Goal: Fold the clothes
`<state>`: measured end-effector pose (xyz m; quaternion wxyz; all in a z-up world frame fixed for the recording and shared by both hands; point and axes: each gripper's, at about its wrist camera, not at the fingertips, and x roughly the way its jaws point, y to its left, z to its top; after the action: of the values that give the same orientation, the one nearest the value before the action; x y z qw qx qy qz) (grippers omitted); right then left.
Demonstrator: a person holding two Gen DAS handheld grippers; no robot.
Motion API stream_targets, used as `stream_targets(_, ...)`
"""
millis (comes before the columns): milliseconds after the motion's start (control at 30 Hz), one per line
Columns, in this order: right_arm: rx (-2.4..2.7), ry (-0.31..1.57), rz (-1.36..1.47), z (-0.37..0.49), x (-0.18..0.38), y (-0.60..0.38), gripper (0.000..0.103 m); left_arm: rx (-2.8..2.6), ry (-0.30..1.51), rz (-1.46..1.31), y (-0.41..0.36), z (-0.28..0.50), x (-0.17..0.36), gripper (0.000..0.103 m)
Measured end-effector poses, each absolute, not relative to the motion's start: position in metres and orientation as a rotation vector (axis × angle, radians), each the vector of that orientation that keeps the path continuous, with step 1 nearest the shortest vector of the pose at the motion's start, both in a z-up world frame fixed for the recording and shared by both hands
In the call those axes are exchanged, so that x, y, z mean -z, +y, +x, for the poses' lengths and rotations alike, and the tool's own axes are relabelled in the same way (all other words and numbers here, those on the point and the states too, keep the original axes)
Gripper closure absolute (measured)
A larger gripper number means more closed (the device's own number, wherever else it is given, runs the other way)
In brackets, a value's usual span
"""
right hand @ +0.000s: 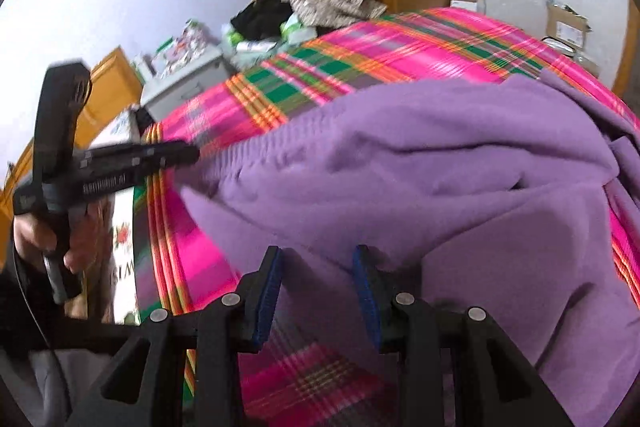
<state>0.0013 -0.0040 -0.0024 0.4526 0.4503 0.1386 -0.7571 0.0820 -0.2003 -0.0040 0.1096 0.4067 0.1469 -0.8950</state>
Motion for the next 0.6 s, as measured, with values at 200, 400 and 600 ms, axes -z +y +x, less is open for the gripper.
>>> stream_targets(200, 1.854, 0.380, 1.094, 0.010, -0.002, 0.003, 0.066, 2.658, 0.492, 1.192, -0.198, 0.088, 0.002, 0.073)
stream_targets(400, 1.962, 0.315, 0.986, 0.007, -0.031, 0.018, 0.066, 2.733, 0.527, 1.209, -0.185, 0.089, 0.002, 0.061)
stream_targets(600, 2.030, 0.199, 0.837, 0.008, -0.068, 0.034, 0.066, 2.754, 0.516, 1.196, -0.179, 0.087, 0.004, 0.062)
